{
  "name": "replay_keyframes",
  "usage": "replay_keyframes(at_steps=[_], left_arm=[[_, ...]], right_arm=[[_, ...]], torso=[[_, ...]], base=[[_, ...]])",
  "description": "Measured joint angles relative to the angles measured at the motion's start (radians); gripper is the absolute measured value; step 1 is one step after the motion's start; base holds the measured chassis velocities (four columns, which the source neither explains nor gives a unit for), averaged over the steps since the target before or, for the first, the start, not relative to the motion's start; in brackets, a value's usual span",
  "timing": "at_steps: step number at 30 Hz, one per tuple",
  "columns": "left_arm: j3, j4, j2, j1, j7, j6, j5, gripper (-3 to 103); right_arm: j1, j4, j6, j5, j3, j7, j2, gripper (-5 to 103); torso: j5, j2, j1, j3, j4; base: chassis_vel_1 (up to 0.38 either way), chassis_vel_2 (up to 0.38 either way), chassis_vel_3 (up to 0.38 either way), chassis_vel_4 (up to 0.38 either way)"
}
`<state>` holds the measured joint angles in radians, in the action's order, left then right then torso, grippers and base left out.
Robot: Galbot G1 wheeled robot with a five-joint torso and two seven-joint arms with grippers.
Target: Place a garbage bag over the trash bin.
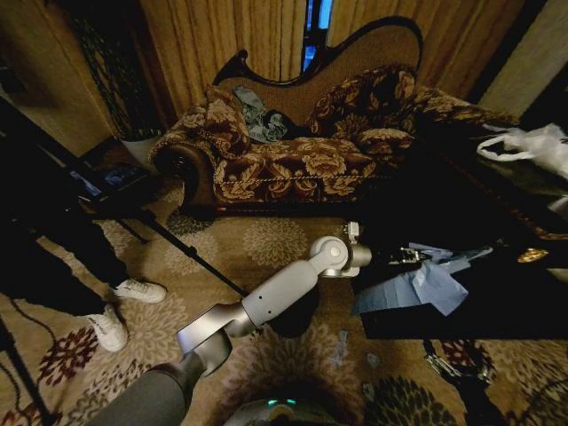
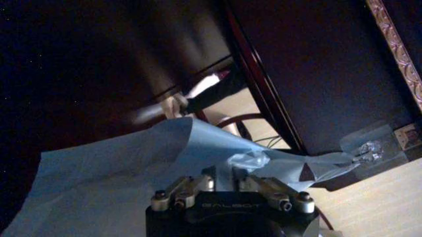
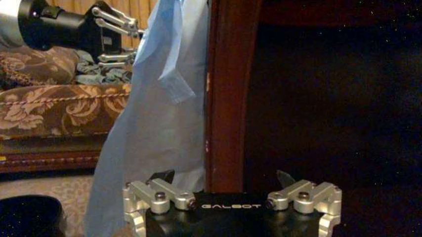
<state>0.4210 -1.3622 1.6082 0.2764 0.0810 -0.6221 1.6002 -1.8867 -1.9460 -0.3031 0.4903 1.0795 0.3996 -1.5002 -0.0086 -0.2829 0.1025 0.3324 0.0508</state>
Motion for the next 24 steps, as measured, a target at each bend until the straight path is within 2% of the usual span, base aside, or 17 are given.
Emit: replay_keyframes(at_steps=[1, 4, 6, 17, 22, 24], left_arm=[[0.000, 0.000, 0.000, 0.000, 0.000, 0.000, 0.000, 18], [0.000, 0.000, 0.000, 0.000, 0.000, 0.000, -0.002, 3], [0.000, 0.000, 0.000, 0.000, 0.000, 0.001, -0.003, 1], [-0.005, -0.015, 0.000, 0.018, 0.011, 0.016, -0.052, 0], [-0.006, -0.049, 0.000, 0.047, 0.047, 0.046, -0.086, 0], [-0.006, -0.070, 0.000, 0.061, 0.085, 0.051, -0.086, 0]], right_arm=[[0.000, 0.000, 0.000, 0.000, 0.000, 0.000, 0.000, 100], [0.000, 0.001, 0.000, 0.001, 0.000, 0.000, 0.001, 100], [0.001, 0.002, -0.001, 0.001, -0.001, 0.000, 0.002, 100], [0.003, 0.003, -0.001, 0.005, -0.001, 0.000, 0.010, 100], [0.005, 0.007, -0.001, 0.006, -0.001, 0.000, 0.015, 100], [0.008, 0.013, -0.001, 0.005, -0.005, 0.000, 0.016, 100]], torso=[[0.0000, 0.000, 0.000, 0.000, 0.0000], [0.0000, 0.000, 0.000, 0.000, 0.0000], [0.0000, 0.000, 0.000, 0.000, 0.0000], [0.0000, 0.000, 0.000, 0.000, 0.0000], [0.0000, 0.000, 0.000, 0.000, 0.0000], [0.0000, 0.000, 0.000, 0.000, 0.0000]], base=[[0.000, 0.000, 0.000, 0.000], [0.000, 0.000, 0.000, 0.000], [0.000, 0.000, 0.000, 0.000], [0.000, 0.000, 0.000, 0.000], [0.000, 0.000, 0.000, 0.000], [0.000, 0.000, 0.000, 0.000]])
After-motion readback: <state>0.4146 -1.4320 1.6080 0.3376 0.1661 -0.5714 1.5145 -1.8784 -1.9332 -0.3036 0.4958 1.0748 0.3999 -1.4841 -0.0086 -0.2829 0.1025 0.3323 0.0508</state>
